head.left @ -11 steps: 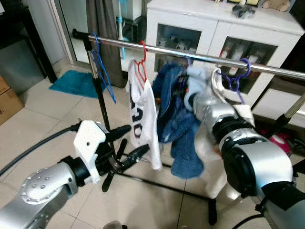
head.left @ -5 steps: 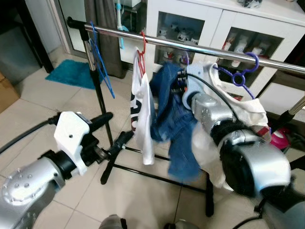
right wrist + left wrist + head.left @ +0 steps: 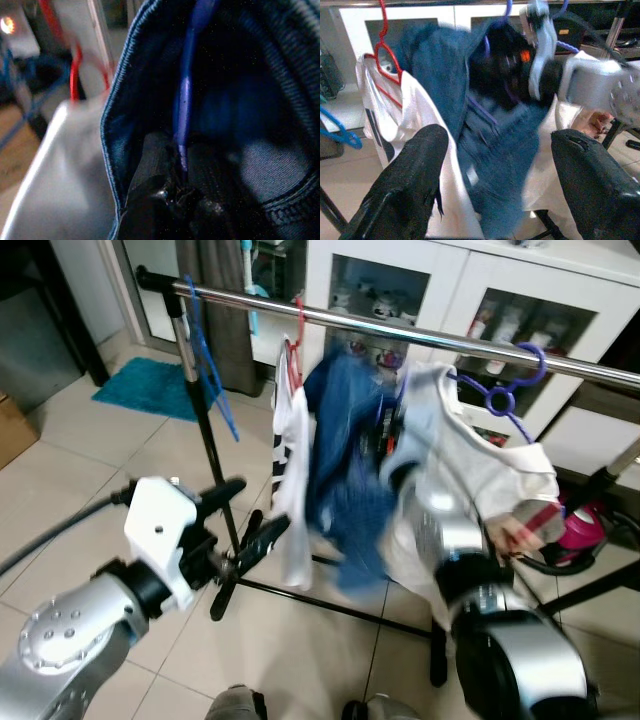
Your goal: Hang hanger
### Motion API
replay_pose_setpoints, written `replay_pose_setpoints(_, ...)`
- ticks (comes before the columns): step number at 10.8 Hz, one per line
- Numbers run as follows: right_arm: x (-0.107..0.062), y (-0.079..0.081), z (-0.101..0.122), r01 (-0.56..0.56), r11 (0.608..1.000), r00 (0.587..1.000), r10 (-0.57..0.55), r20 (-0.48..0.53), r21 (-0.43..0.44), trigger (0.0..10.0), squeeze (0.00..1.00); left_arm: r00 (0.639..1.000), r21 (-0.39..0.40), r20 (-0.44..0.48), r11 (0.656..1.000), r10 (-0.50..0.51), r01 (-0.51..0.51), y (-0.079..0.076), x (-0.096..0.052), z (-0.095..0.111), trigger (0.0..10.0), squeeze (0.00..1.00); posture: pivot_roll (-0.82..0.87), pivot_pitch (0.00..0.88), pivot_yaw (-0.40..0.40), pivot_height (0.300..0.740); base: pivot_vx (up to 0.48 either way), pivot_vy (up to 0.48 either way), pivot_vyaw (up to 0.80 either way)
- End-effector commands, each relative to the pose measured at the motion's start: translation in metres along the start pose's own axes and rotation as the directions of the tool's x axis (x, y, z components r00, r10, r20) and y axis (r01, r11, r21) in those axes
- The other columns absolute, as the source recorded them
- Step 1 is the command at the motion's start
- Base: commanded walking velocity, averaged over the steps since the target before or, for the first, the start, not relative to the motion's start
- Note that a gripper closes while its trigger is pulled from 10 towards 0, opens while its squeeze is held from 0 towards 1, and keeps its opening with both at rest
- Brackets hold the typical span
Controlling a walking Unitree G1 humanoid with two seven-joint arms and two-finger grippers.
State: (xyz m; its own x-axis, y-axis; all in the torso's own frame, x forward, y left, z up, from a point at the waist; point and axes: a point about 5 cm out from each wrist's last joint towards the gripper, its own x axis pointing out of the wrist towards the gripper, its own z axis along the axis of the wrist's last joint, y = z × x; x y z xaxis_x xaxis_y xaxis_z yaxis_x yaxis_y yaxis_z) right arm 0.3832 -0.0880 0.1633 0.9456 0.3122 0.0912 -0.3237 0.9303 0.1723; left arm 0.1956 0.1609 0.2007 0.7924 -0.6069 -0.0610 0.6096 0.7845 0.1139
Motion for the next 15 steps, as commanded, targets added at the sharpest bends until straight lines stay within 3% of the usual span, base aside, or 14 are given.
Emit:
replay_pose_setpoints(1, 0.005, -0.001, 0.018, 0.015, 1.0, 0.997, -0.014, 0.071, -0.016, 10.0, 0.0, 1.0, 0.005, -0.007, 1.0, -0.004, 0.004, 0.001, 0.0, -0.001, 10.0, 0.0, 0.04, 0.138, -0.054, 0.74, 0.0, 0.0, 0.0)
replay_pose_setpoints(3, 0.023, -0.001, 0.032, 0.102, 0.991, 0.995, -0.103, -0.01, -0.082, 10.0, 0.0, 1.0, 0.012, -0.011, 1.0, -0.017, 0.017, 0.001, 0.003, -0.001, 10.0, 0.0, 0.05, 0.139, -0.056, 0.74, 0.0, 0.0, 0.0)
replay_pose_setpoints(4, 0.031, 0.003, 0.029, 0.086, 0.977, 0.981, -0.117, -0.153, -0.194, 10.0, 0.0, 1.0, 0.014, -0.017, 1.0, -0.023, 0.023, 0.001, 0.003, -0.001, 10.0, 0.0, 0.05, 0.139, -0.057, 0.74, 0.0, 0.0, 0.0)
replay_pose_setpoints(7, 0.039, 0.005, 0.043, 0.141, 0.967, 0.962, -0.184, -0.203, -0.212, 10.0, 0.0, 0.999, 0.024, -0.029, 0.999, -0.028, 0.029, 0.002, -0.001, 0.0, 10.0, 0.0, 0.07, 0.146, -0.074, 0.74, 0.0, 0.0, 0.0)
replay_pose_setpoints(11, 0.029, -0.002, 0.015, 0.119, 0.962, 0.912, -0.204, -0.357, -0.247, 10.0, 0.0, 0.998, 0.015, -0.05, 0.999, -0.035, 0.036, 0.0, -0.005, -0.003, 10.0, 0.0, 0.07, 0.144, -0.072, 0.74, 0.0, 0.0, 0.0)
replay_pose_setpoints(12, 0.028, -0.004, 0.014, 0.125, 0.97, 0.916, -0.194, -0.35, -0.21, 10.0, 0.15, 0.998, 0.017, -0.046, 0.999, -0.038, 0.039, 0.002, -0.003, -0.002, 10.0, 0.0, 0.07, 0.141, -0.064, 0.74, 0.0, 0.0, 0.0)
replay_pose_setpoints(13, 0.029, -0.004, 0.014, 0.127, 0.971, 0.919, -0.192, -0.345, -0.202, 10.0, 0.15, 0.998, 0.018, -0.044, 0.999, -0.039, 0.04, 0.002, -0.003, -0.001, 10.0, 0.0, 0.07, 0.141, -0.064, 0.74, 0.0, 0.0, 0.0)
replay_pose_setpoints(14, 0.03, -0.003, 0.019, 0.117, 0.977, 0.934, -0.169, -0.313, -0.178, 10.0, 1.0, 0.999, 0.025, -0.04, 0.999, -0.036, 0.037, 0.005, -0.002, -0.001, 10.0, 0.0, 0.07, 0.141, -0.064, 0.74, 0.0, 0.0, 0.0)
replay_pose_setpoints(15, 0.031, -0.002, 0.022, 0.106, 0.981, 0.943, -0.152, -0.297, -0.165, 10.0, 1.0, 0.999, 0.029, -0.039, 0.999, -0.036, 0.037, 0.007, 0.0, 0.0, 10.0, 0.0, 0.06, 0.133, -0.048, 0.74, 0.0, 0.0, 0.0)
